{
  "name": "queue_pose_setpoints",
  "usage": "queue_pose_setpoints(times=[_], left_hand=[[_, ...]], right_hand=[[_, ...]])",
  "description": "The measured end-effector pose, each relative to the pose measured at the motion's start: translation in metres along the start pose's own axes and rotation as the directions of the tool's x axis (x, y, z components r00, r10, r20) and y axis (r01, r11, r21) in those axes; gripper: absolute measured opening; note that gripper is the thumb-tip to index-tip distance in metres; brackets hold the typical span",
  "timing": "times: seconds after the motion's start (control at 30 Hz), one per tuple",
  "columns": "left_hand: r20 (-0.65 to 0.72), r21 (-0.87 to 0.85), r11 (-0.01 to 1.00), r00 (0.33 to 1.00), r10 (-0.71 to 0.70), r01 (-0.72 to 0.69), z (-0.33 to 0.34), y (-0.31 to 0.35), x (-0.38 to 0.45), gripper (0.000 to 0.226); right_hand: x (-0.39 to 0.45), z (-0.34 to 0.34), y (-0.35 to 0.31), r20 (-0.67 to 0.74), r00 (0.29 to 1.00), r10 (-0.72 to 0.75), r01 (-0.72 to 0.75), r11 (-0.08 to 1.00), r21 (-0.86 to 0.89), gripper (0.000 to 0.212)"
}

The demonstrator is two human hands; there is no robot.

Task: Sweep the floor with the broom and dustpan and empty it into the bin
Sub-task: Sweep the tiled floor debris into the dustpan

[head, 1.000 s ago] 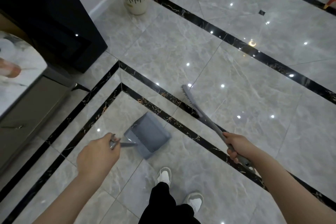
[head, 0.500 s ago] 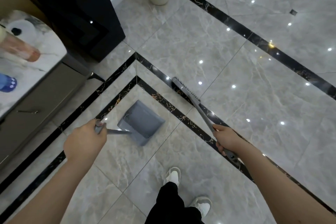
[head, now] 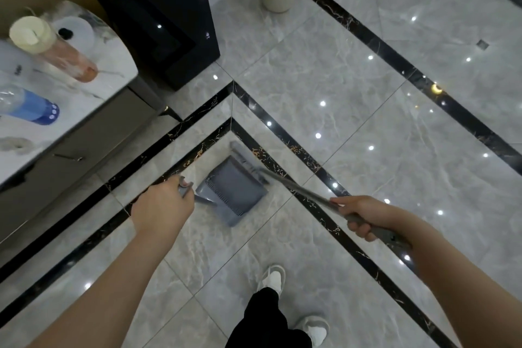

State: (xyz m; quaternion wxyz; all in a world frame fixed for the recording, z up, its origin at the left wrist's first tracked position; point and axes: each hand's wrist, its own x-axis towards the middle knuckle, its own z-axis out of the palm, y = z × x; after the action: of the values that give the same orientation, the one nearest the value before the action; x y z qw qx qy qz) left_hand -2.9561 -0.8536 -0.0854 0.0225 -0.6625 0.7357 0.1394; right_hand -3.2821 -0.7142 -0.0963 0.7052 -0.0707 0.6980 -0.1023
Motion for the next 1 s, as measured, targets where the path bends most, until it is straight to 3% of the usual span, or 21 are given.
queue_pose_setpoints(times=[0.17, 0.33, 0.47, 0.6, 1.0], left_hand=[[0.02, -0.003, 1.0, 1.0, -0.017, 0.017, -0.002, -0.001, -0.001, 0.022], [0.057, -0.016, 1.0, 0.998, -0.02, 0.021, -0.004, -0.002, -0.002, 0.022], [0.155, -0.058, 0.996, 0.986, -0.056, 0.066, -0.012, 0.004, -0.009, 0.023], [0.154, -0.11, 0.992, 0.987, -0.047, 0.064, -0.015, 0.032, -0.023, 0.024], [0.213, -0.044, 0.974, 0.951, 0.225, -0.22, 0.016, 0.23, -0.041, 0.021]], right_hand=[[0.001, -0.013, 0.003, -0.164, 0.986, -0.04, 0.078, 0.97, 0.229, 0.047], [-0.008, -0.026, 0.012, -0.237, 0.971, -0.031, 0.127, 0.907, 0.403, 0.047], [-0.023, -0.037, 0.029, -0.255, 0.967, -0.015, 0.136, 0.876, 0.463, 0.046], [-0.035, -0.062, 0.056, -0.275, 0.961, 0.013, 0.132, 0.854, 0.504, 0.045], [-0.056, -0.191, 0.166, -0.352, 0.929, 0.111, 0.152, 0.755, 0.638, 0.046]])
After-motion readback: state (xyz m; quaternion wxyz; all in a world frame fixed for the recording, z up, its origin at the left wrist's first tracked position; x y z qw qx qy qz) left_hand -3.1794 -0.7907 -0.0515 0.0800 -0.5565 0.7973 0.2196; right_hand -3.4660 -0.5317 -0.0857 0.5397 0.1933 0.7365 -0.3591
